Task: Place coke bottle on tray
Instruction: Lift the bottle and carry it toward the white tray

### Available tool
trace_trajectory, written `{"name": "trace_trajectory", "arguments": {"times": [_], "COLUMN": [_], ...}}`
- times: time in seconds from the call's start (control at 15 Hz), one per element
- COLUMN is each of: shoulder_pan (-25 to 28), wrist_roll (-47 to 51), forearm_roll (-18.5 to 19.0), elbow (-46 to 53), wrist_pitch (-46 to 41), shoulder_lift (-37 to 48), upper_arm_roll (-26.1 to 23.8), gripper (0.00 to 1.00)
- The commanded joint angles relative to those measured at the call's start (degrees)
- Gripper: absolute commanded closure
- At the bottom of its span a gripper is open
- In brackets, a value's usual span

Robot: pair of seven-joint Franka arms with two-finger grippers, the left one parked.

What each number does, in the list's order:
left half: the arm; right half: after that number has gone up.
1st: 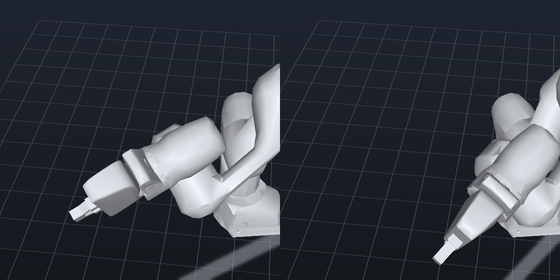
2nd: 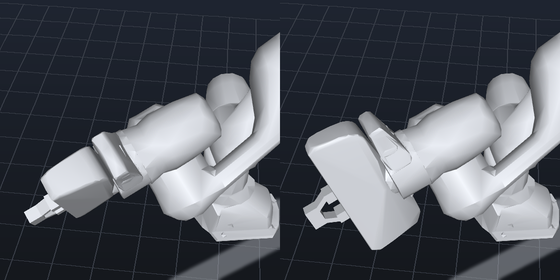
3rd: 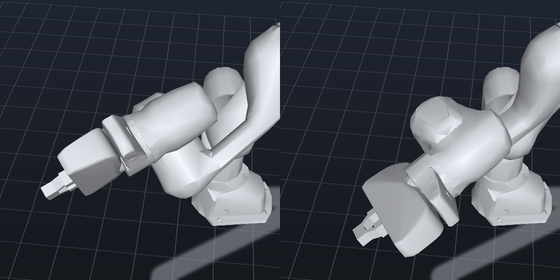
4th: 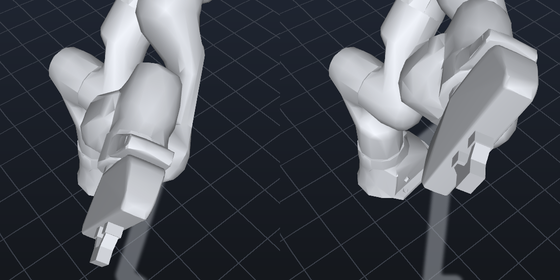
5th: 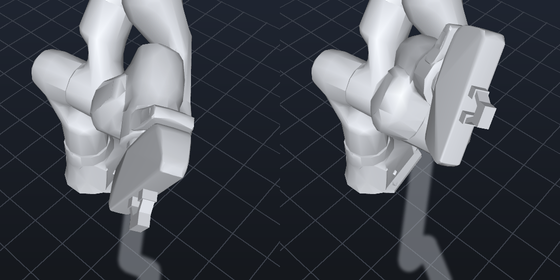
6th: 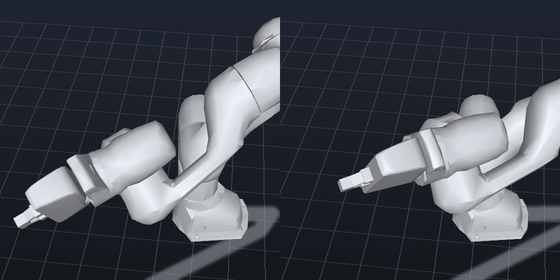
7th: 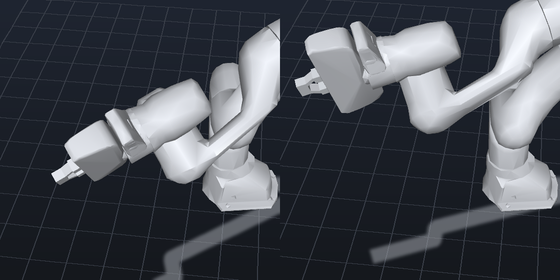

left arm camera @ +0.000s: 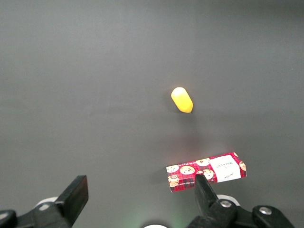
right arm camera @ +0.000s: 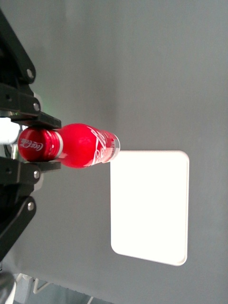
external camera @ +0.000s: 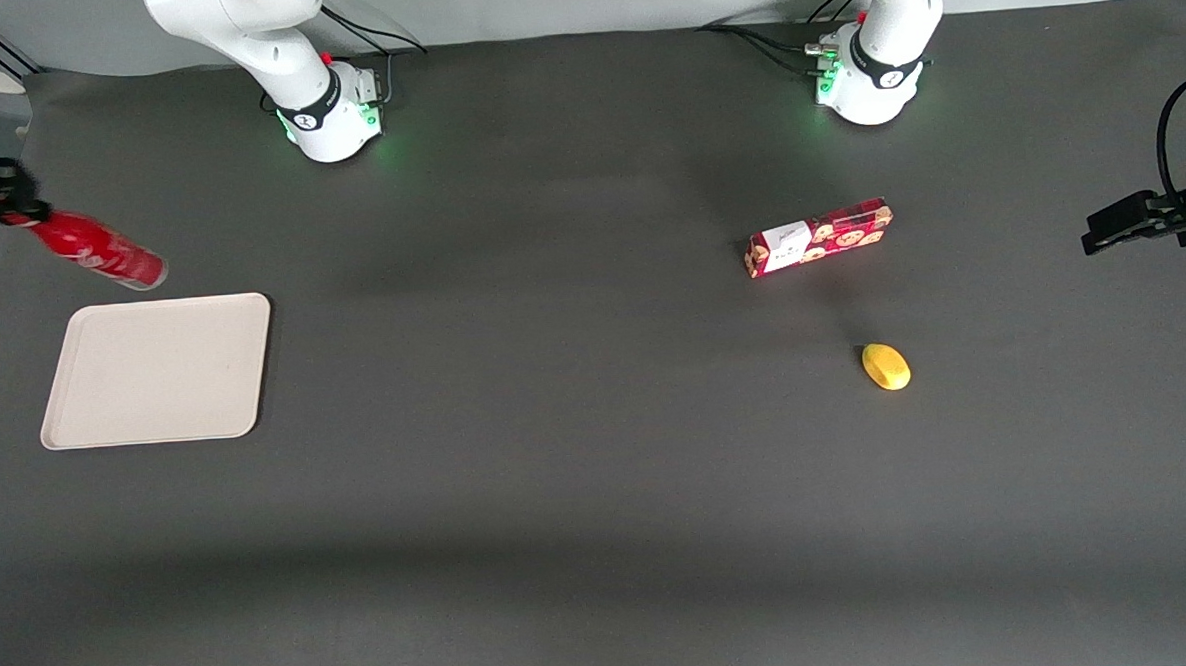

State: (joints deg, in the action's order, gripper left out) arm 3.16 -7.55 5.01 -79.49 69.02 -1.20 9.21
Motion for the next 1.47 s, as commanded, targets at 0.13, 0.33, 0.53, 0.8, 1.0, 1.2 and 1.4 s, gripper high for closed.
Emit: {"name": "trace_trajectory", "arguments": {"times": [0.13,0.33,0.53,0.8,1.0,1.2,1.4], "shoulder_pan": [0.97,0.62,0.18,0.18,0.27,-0.08,-0.79], "wrist_roll": [-16.07,-19.16,-27.93,-37.43,-42.97,-45.97,-49.3], "forearm_roll": [5.69,9.4,9.58,9.58,9.4,8.79,5.3], "elbow": [-15.84,-24.71,-33.34,-38.18,-39.86,-40.47,-41.35], "wrist_pitch": [17.69,28.06,40.29,49.26,55.07,57.97,62.46], "shoulder_lift": [0.23,-0.03,-0.38,-1.17,-2.49,-3.37,-6.0], "upper_arm_roll": [14.16,15.66,19.69,26.1,30.33,30.95,32.09], "gripper": [1.0,1.0,0.99,0.99,0.99,0.97,0.97]}}
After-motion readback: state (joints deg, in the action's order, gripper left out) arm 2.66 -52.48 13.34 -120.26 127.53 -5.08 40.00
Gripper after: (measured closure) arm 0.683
